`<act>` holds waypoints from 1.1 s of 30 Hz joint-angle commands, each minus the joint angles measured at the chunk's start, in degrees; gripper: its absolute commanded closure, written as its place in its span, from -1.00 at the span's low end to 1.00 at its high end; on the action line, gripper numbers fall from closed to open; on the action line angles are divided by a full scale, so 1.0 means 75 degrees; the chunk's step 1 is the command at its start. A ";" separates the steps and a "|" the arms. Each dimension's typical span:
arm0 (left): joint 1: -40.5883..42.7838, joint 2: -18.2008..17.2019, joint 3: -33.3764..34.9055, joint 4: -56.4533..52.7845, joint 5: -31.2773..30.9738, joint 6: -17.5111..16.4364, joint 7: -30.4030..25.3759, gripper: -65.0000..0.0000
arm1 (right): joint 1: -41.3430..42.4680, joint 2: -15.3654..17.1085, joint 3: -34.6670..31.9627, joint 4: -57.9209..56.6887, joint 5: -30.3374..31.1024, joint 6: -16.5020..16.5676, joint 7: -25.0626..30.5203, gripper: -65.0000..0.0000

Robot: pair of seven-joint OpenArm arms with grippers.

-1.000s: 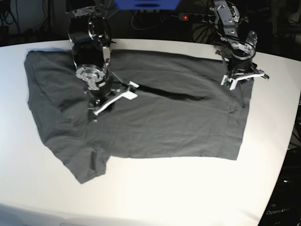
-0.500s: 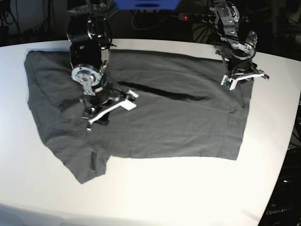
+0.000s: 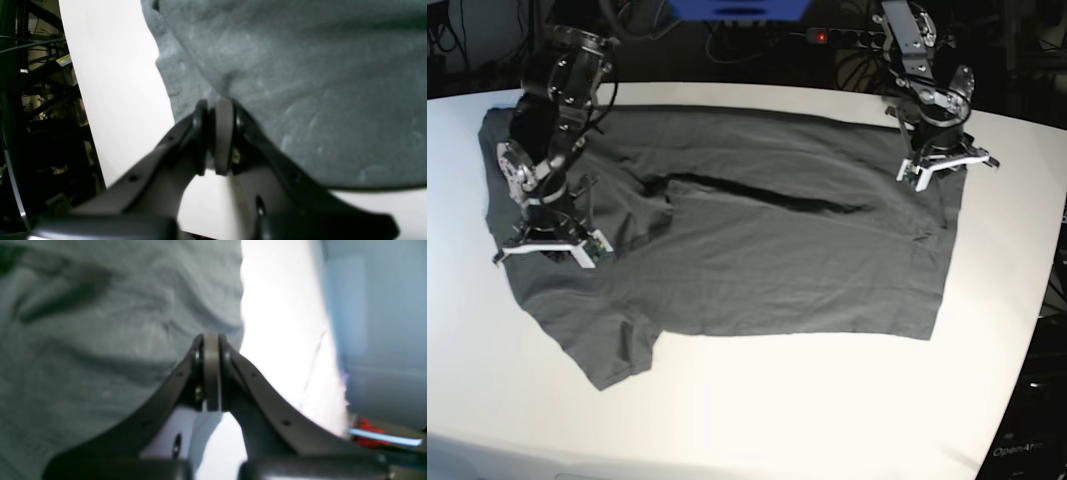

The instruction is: Fold the T-shirt properly

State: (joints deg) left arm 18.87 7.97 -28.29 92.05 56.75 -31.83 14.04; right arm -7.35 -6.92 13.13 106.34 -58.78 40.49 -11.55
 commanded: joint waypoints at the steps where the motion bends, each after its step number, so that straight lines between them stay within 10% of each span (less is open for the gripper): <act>1: 0.0361 0.0138 -0.0043 -0.0276 0.0105 -0.1089 0.1099 0.81 | -0.0033 -0.0021 0.0026 0.0057 0.0131 -0.0065 0.0093 0.99; 33: -0.0553 0.0138 -0.0676 0.1247 0.0152 -0.1089 0.1111 0.80 | -0.0807 -0.0033 0.0038 -0.0072 0.0201 -0.0065 0.0128 0.99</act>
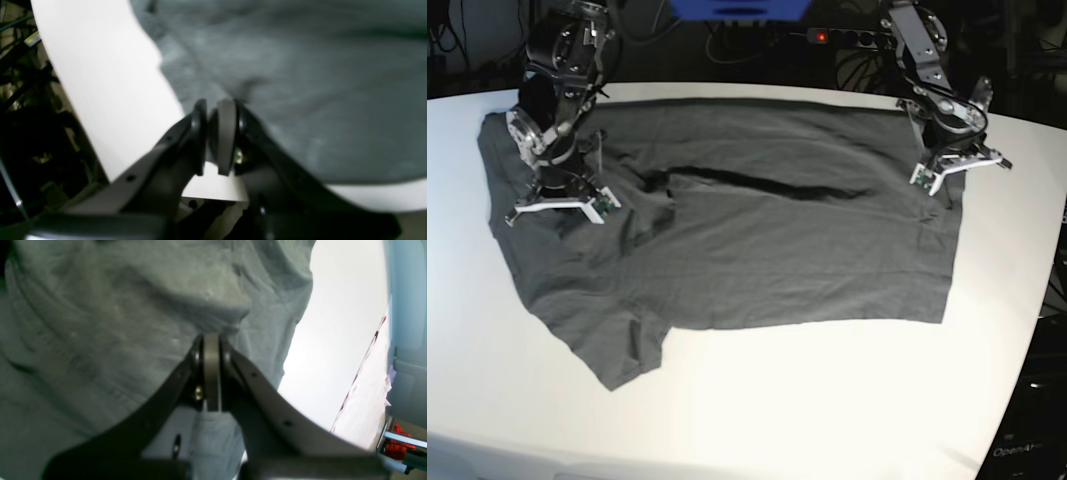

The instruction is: Fold the T-shirt properly

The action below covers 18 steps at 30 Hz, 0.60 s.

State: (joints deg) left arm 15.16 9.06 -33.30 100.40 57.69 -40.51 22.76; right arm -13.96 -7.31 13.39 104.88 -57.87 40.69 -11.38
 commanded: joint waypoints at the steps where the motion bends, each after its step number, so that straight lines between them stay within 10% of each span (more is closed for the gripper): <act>1: -0.0116 -0.0008 -0.0067 0.0134 0.0026 0.0068 -0.0052 0.80 | 0.0073 0.0020 0.0003 0.0123 0.0079 -0.0092 0.0104 0.99; 13: -0.0386 -0.0008 -0.0079 0.1248 -0.0020 0.0068 -0.0064 0.77 | 0.0319 0.0055 -0.0009 0.0146 0.0067 -0.0092 0.0104 0.98; 18: -0.1253 -0.0008 -0.0114 0.1283 0.0026 0.0068 -0.0064 -0.14 | 0.0929 0.0043 0.0014 0.0135 0.0067 -0.0092 0.0058 0.97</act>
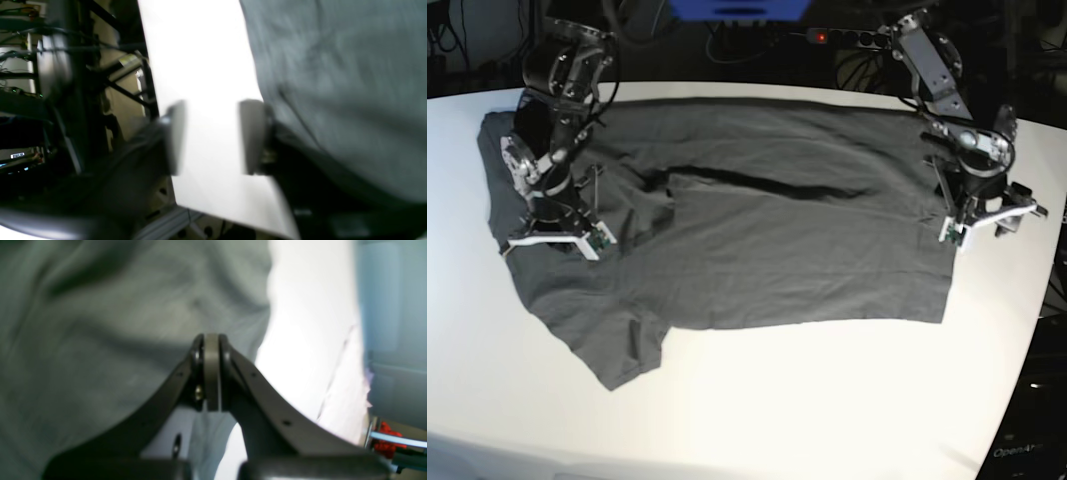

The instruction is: Fold the T-shirt properly

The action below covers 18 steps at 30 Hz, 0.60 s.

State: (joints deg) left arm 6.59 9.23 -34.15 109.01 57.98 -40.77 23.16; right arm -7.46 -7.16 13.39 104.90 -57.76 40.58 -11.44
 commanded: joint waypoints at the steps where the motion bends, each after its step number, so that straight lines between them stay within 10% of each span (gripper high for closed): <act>1: -0.0310 -0.0031 0.0000 0.0088 0.0000 0.0103 -0.0105 -0.33 | 0.0157 -0.0001 0.0014 0.0132 0.0064 -0.0077 0.0066 0.96; 5: -0.1271 -0.0042 0.0047 -0.0639 0.0164 0.0103 -0.0093 -0.86 | 0.0614 -0.0165 0.0014 -0.0044 0.0064 -0.0077 0.0031 0.61; 10: -0.2643 -0.0170 -0.0153 -0.2807 0.0915 0.0103 -0.0081 -0.91 | 0.1400 -0.0153 0.0014 -0.0724 0.0252 -0.0077 -0.0508 -0.17; 18: -0.4706 -0.0979 -0.0457 -0.5609 0.0340 0.0103 0.1220 -0.91 | 0.2501 0.0023 -0.0068 -0.1134 0.0709 -0.0077 -0.1774 -0.31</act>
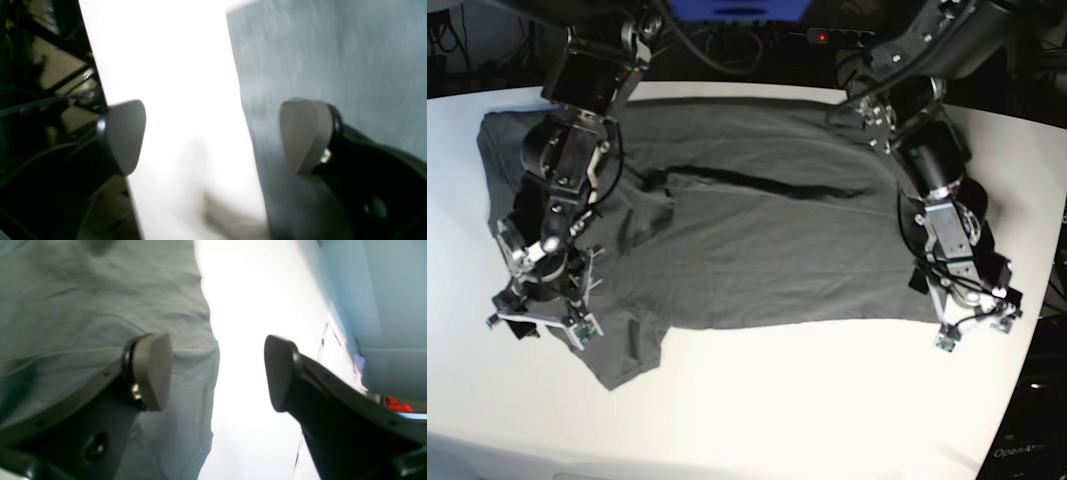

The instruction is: Fold the T-shirt properly

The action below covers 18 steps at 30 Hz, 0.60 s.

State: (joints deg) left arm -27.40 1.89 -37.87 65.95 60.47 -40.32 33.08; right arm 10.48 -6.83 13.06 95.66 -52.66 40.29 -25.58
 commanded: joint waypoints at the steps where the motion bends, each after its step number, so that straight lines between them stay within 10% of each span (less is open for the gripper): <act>1: -0.0350 -0.0164 0.0038 -0.0161 -0.0203 0.0042 0.0190 -0.91 | 0.0191 0.0002 -0.0024 -0.0007 0.0018 -0.0039 0.0029 -0.31; 18: -0.2331 -0.2051 0.0097 -0.4134 -0.4716 0.0042 0.2089 -0.91 | -0.0008 0.0272 -0.0024 -0.0581 0.0018 -0.0039 -0.0123 -0.29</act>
State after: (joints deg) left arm -43.07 -13.32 -37.32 34.39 25.67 -39.66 49.23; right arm 9.04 -4.93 13.06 90.35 -52.51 40.60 -27.27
